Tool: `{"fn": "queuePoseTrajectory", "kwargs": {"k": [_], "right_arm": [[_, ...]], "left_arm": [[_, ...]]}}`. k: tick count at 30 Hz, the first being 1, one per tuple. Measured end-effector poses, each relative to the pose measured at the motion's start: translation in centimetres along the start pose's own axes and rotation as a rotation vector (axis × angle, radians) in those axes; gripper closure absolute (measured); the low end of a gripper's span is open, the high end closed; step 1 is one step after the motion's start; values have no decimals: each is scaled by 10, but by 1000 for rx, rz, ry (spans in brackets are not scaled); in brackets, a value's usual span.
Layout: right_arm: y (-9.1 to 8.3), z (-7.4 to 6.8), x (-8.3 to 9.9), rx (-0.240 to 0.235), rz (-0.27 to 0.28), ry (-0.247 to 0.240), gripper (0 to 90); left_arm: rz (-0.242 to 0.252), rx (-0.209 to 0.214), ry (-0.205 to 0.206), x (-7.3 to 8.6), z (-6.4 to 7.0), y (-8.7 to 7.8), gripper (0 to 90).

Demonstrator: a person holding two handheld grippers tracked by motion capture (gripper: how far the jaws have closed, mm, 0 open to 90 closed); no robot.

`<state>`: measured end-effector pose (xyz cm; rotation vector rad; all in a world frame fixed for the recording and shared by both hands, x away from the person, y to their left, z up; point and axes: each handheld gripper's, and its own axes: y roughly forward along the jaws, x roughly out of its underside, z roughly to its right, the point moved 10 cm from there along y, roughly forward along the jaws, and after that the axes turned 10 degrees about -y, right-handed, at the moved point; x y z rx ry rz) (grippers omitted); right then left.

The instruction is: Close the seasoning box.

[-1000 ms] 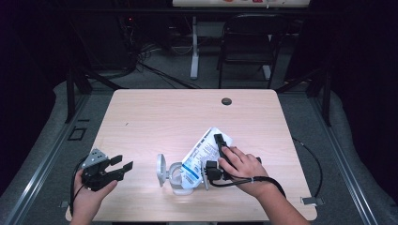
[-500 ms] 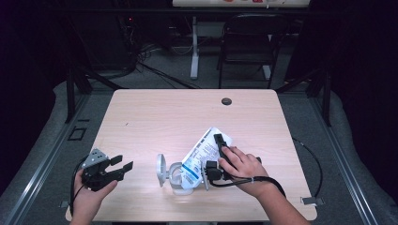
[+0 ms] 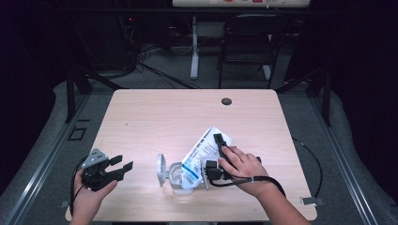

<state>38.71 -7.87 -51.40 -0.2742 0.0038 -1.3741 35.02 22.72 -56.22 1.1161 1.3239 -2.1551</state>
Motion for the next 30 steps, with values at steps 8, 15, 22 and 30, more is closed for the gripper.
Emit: {"fn": "queuePoseTrajectory", "kwargs": {"k": [8, 15, 22, 30], "right_arm": [[0, 1, 0, 1, 1, -3, 542], [-1, 2, 0, 2, -4, -15, 543], [0, 2, -1, 7, 4, -10, 544], [-1, 2, -1, 8, 4, -10, 545]], "left_arm": [[-1, 2, 0, 0, 0, 0, 465], [-1, 1, 0, 0, 0, 0, 466], [-1, 1, 1, 0, 0, 0, 466], [1, 1, -2, 0, 0, 0, 465]]}}
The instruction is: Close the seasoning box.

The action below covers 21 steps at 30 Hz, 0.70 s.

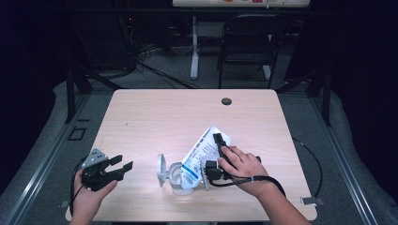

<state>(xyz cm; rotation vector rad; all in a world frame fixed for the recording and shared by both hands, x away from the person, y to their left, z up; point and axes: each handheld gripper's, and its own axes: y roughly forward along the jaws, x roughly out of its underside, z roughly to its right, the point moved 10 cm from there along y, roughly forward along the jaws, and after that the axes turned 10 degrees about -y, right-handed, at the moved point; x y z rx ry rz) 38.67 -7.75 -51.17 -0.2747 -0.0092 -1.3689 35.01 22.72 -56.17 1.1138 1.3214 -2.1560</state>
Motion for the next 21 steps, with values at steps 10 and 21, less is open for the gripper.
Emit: {"fn": "queuePoseTrajectory", "kwargs": {"k": [10, 21], "right_arm": [[0, 1, 0, 1, -2, 1, 550], [-1, 1, 0, 2, -9, -9, 554]], "left_arm": [[0, 0, 1, 0, 0, 0, 466], [0, 0, 2, 0, -1, 0, 466]]}}
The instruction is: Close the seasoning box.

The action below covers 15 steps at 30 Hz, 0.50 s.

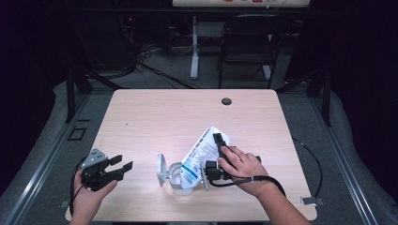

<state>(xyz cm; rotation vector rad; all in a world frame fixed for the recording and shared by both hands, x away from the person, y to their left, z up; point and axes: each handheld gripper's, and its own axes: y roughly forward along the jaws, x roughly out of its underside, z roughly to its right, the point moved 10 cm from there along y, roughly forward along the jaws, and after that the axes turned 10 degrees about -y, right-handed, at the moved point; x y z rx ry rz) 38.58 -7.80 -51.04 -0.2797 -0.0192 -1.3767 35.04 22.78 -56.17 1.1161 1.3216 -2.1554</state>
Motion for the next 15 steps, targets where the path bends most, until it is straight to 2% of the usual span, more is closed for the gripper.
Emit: {"fn": "queuePoseTrajectory", "kwargs": {"k": [5, 15], "right_arm": [[-1, 0, 0, 2, -8, -9, 556], [0, 1, -1, 15, 12, -5, 561]], "left_arm": [[1, -1, 0, 0, 0, 0, 466], [2, 0, 0, 0, 0, 0, 466]]}}
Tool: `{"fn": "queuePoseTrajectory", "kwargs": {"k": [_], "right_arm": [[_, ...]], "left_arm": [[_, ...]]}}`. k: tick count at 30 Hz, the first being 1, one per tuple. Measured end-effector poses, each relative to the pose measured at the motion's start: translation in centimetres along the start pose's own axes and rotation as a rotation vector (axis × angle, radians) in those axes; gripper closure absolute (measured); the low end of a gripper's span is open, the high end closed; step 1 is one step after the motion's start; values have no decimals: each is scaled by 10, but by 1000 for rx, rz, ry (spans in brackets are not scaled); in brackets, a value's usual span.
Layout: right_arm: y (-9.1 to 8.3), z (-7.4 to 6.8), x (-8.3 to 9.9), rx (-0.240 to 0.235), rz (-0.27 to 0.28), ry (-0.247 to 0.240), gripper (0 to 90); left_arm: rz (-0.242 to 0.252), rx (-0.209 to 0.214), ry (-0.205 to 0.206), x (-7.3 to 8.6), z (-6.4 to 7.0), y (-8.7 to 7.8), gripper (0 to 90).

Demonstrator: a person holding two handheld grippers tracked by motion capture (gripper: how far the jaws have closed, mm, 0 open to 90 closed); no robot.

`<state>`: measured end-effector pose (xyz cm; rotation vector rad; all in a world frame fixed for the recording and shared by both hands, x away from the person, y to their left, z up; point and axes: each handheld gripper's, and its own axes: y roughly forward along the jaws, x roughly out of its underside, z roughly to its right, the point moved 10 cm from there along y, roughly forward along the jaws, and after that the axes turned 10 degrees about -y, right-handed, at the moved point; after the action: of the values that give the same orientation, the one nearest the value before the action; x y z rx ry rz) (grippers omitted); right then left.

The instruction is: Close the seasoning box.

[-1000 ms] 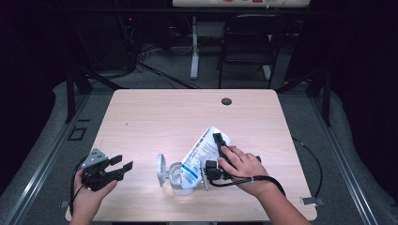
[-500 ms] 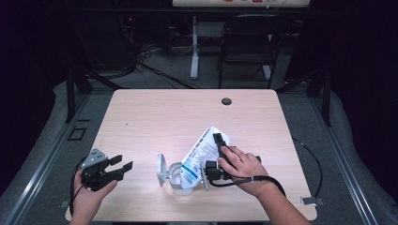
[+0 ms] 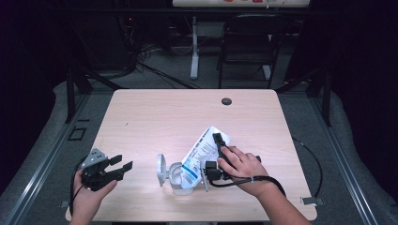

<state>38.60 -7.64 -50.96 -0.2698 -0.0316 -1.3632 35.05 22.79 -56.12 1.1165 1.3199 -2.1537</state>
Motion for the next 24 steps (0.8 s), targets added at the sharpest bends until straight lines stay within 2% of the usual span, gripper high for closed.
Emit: {"fn": "queuePoseTrajectory", "kwargs": {"k": [9, 24], "right_arm": [[-1, 2, 0, 4, -4, -15, 563], [-1, 3, -1, 11, 4, -9, 564]], "left_arm": [[-3, -1, 0, 0, 0, 0, 465], [-2, 1, 1, 0, 0, 0, 466]]}}
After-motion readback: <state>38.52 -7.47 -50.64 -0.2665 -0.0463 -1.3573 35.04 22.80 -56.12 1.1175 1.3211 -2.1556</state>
